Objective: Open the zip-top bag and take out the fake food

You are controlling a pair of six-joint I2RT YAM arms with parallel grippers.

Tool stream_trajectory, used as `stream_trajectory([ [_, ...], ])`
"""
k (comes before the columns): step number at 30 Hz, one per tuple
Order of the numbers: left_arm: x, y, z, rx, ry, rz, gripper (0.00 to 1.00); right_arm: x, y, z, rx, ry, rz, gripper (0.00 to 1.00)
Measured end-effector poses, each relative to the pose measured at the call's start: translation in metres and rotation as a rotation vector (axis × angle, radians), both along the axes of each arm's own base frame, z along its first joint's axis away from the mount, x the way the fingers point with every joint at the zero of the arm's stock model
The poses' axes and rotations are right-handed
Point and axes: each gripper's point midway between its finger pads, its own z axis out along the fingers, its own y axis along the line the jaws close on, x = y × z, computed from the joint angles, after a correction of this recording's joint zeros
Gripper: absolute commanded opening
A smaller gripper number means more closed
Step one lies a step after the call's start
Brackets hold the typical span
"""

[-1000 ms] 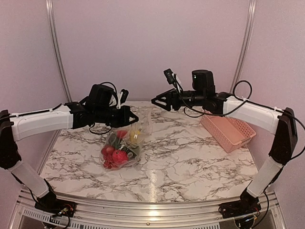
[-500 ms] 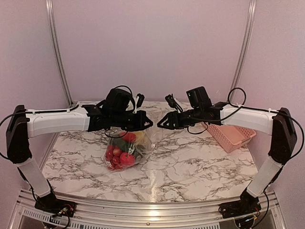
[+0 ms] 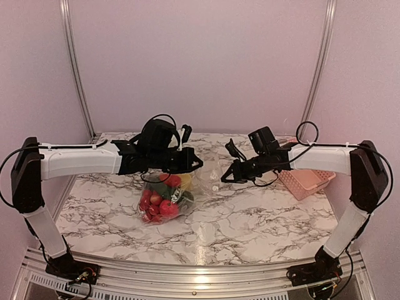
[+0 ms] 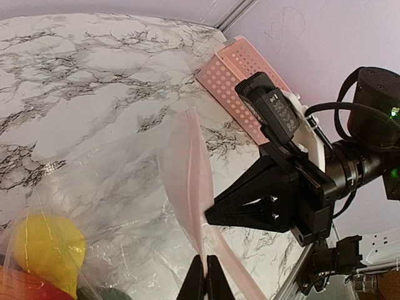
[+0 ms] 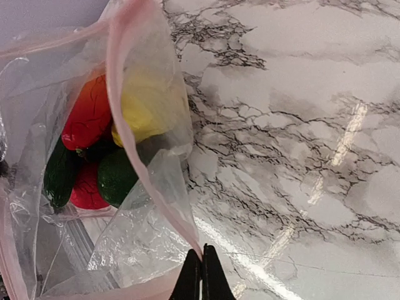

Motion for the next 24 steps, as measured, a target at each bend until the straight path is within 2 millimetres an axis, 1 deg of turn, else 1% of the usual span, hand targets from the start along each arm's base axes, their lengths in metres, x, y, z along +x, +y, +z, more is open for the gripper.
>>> stream_trajectory([
  [2, 0.000, 0.000, 0.000, 0.001, -0.001, 0.001, 0.00, 0.001, -0.015, -0.013, -0.024, 0.031, -0.026, 0.00],
  [4, 0.000, 0.000, 0.000, 0.001, -0.002, -0.001, 0.00, 0.002, -0.022, -0.019, -0.036, 0.043, -0.037, 0.00],
  [9, -0.001, 0.000, -0.001, 0.011, -0.013, -0.010, 0.00, 0.002, -0.028, -0.020, -0.057, 0.028, -0.025, 0.00],
  [10, -0.002, -0.001, -0.002, 0.017, -0.015, -0.017, 0.00, 0.001, -0.030, -0.020, -0.065, 0.021, -0.020, 0.02],
  [11, -0.003, -0.002, -0.004, 0.023, -0.017, -0.027, 0.00, 0.000, -0.031, -0.018, -0.070, 0.007, -0.010, 0.09],
  [12, -0.004, -0.004, -0.005, 0.031, -0.017, -0.039, 0.00, -0.002, -0.031, -0.014, -0.068, -0.013, 0.001, 0.18],
  [13, -0.006, -0.007, -0.008, 0.038, -0.016, -0.055, 0.00, -0.003, -0.032, -0.007, -0.062, -0.041, 0.011, 0.29],
  [14, -0.009, -0.011, -0.010, 0.046, -0.016, -0.074, 0.00, -0.007, -0.032, 0.003, -0.050, -0.089, 0.027, 0.36],
  [15, -0.012, -0.015, -0.013, 0.052, -0.012, -0.093, 0.00, -0.010, -0.032, 0.013, -0.033, -0.136, 0.040, 0.41],
  [16, -0.016, -0.018, -0.016, 0.057, -0.007, -0.114, 0.00, -0.015, -0.033, 0.033, -0.002, -0.228, 0.060, 0.42],
  [17, -0.019, -0.020, -0.019, 0.062, -0.001, -0.133, 0.00, -0.018, -0.034, 0.046, 0.022, -0.275, 0.067, 0.42],
  [19, -0.025, -0.023, -0.021, 0.062, 0.009, -0.161, 0.00, -0.025, -0.030, 0.085, 0.099, -0.446, 0.102, 0.41],
  [21, -0.029, -0.025, -0.020, 0.057, 0.014, -0.181, 0.00, -0.028, -0.024, 0.107, 0.152, -0.556, 0.128, 0.38],
  [22, -0.031, -0.026, -0.020, 0.054, 0.017, -0.191, 0.00, -0.028, -0.021, 0.111, 0.167, -0.590, 0.142, 0.36],
  [24, -0.034, -0.027, -0.020, 0.048, 0.023, -0.206, 0.00, -0.029, -0.013, 0.108, 0.176, -0.622, 0.169, 0.31],
])
